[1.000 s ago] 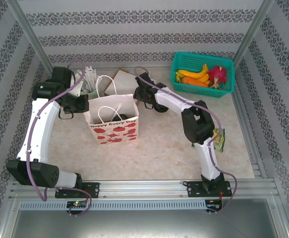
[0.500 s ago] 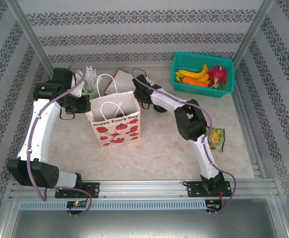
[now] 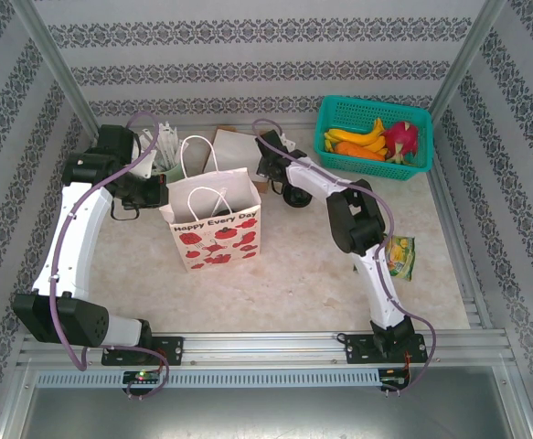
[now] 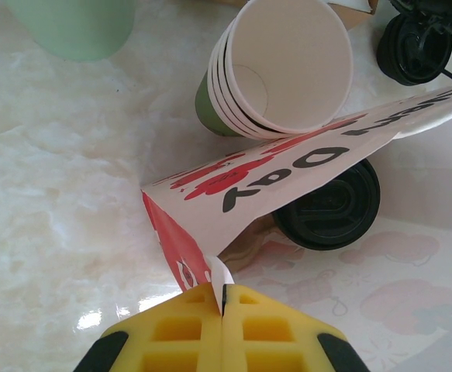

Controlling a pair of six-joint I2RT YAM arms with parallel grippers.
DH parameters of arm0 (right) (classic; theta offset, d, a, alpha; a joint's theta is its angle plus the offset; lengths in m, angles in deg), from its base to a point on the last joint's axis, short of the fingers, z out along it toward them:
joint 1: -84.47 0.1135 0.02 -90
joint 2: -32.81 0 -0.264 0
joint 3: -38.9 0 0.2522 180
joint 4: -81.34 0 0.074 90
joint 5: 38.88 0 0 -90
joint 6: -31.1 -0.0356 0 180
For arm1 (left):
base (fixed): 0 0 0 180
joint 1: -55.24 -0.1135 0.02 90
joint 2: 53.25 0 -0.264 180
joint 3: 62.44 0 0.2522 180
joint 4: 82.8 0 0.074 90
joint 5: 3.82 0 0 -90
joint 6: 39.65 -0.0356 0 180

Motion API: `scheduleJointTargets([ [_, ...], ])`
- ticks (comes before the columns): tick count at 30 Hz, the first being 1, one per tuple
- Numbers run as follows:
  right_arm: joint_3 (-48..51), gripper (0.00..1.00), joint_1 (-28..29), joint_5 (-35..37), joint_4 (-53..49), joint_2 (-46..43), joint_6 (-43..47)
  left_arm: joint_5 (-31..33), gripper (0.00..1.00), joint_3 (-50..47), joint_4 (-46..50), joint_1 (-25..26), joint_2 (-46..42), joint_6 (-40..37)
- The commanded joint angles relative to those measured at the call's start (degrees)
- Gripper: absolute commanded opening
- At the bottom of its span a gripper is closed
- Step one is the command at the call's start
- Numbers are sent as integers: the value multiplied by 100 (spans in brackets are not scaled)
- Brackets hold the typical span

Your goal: Pack the takeout coffee

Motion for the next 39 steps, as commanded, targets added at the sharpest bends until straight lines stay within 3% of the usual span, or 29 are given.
scheduleJointTargets([
  [1, 146, 8, -161, 253, -181, -286, 491, -109, 0, -27, -104, -51, -62, -15],
  [12, 1111, 10, -615, -699, -686, -1205, 2135, -719, 0, -115, -129, -46, -81, -129],
  [20, 1439, 10, -1060, -674, -1370, -1517, 3107, -1120, 0, -146, -191, -33, -39, -139],
  [27, 1806, 11, -1311, -632, -1340, -1837, 3482, -1289, 1, -136, -251, 14, 32, -130],
  [31, 1746, 21, -1253, -722, -1366, -1990, 3472, -1480, 1, -98, -310, 104, 142, -85],
  [34, 1712, 35, -1166, -354, -1333, -2187, 2765, -1487, 1, -87, -349, 200, 202, -55],
  [39, 1623, 59, -876, -922, -1032, -2200, 2227, -1449, 1, -62, -392, 265, 283, -50],
])
